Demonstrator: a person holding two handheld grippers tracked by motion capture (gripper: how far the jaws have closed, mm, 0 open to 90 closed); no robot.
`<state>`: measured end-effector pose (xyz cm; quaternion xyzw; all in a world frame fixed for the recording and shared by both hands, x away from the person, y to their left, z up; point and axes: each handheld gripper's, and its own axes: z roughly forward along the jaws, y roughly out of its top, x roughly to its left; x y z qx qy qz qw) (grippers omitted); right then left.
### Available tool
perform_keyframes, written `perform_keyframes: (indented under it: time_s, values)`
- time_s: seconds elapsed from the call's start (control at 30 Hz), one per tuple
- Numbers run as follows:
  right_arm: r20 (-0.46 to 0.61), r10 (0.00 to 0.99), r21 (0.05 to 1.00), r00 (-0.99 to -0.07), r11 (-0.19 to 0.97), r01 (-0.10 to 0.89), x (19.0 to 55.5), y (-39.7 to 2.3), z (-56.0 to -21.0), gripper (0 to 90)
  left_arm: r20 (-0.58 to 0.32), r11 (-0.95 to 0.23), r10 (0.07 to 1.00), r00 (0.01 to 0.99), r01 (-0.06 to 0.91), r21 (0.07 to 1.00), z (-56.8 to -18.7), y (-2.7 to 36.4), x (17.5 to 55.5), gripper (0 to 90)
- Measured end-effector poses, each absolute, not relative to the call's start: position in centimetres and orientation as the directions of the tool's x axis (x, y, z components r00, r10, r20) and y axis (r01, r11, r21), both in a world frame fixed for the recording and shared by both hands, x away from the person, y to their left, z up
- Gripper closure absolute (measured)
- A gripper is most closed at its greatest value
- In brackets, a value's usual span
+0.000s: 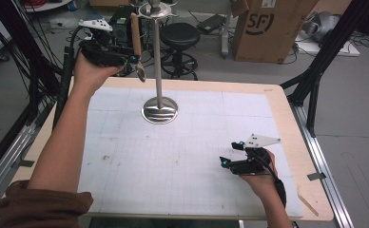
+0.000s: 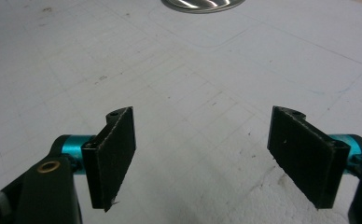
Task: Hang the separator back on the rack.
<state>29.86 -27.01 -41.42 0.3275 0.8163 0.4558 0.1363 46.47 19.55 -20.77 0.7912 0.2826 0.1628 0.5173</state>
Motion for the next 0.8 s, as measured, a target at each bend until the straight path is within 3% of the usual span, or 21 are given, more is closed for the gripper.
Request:
perform_keyframes:
  time_s: [0.53,0.8]
  values:
    - [0.073,0.658,0.838,-0.749,0.368,0.404,29.8,-27.0,-41.4,22.4,-0.035,-0.330,0.590,0.807,0.280,0.901,-20.9,20.6,44.0,37.2]
    - [0.067,0.655,0.838,-0.752,0.372,0.399,29.8,-27.0,-41.4,22.4,-0.017,-0.328,0.565,0.825,0.243,0.913,-21.8,21.3,41.7,35.1]
